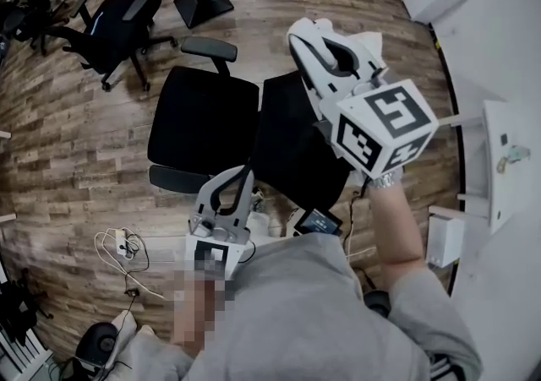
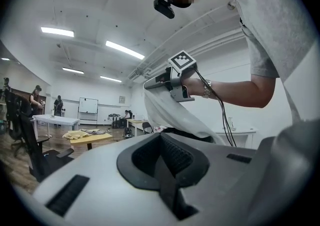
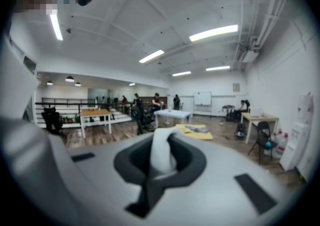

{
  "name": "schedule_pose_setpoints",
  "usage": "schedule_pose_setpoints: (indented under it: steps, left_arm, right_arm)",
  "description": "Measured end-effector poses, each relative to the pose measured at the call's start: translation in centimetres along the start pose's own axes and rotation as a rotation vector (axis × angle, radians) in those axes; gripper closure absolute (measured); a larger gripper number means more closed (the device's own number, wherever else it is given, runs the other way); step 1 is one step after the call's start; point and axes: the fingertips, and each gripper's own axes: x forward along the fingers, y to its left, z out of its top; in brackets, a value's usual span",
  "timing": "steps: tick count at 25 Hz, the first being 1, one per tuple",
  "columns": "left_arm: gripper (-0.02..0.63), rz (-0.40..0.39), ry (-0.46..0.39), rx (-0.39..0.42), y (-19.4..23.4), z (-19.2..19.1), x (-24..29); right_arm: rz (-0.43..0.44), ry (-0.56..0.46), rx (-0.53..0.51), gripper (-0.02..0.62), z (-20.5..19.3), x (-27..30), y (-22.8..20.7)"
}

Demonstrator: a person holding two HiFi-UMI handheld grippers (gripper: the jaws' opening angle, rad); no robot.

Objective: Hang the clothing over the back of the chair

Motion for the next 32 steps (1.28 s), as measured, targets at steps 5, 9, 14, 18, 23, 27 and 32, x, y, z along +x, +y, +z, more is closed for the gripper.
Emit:
schedule_pose_setpoints:
  steps: [5,9,14,18,23,27,32]
  left_arm:
    - [0.572,0.004,0.000,0.000,0.1,-0.7,-0.3]
    - [0.572,0.008,0.013,-0.004,0.1,-1.2,-0.4]
    - [0.572,0.009,0.016,0.009,-0.2,-1.2,-0.2]
    - [0.572,0.021,0.026,-0.006,0.1,-1.5,-0.1]
    - [0.572,0.022,0.044,-0.016,-0.3,-2.4,0.1]
    - [0.572,0.023,0.058,-0.030,-0.5,-2.7,0.3]
    - [0.572,0.043,0.071,-0.063,-0.6,-3.3,0.2]
  right_arm:
    - [0.014,0.035,0.040,0.554,-2.7,1.2,0.7]
    - [0.027,0.063,0.066,0.554,-4.7,2.0,1.2]
    - [0.036,0.084,0.098,0.554,-6.8,2.2,1.6]
    - [0.046,0.111,0.119,0.554,-8.4,3.0,1.6]
    - [0.071,0.155,0.143,0.554,-11.4,3.7,1.8]
    - [0.084,0.200,0.146,0.554,-13.6,4.8,2.1]
    - [0.092,0.252,0.156,0.554,-16.4,5.8,2.7]
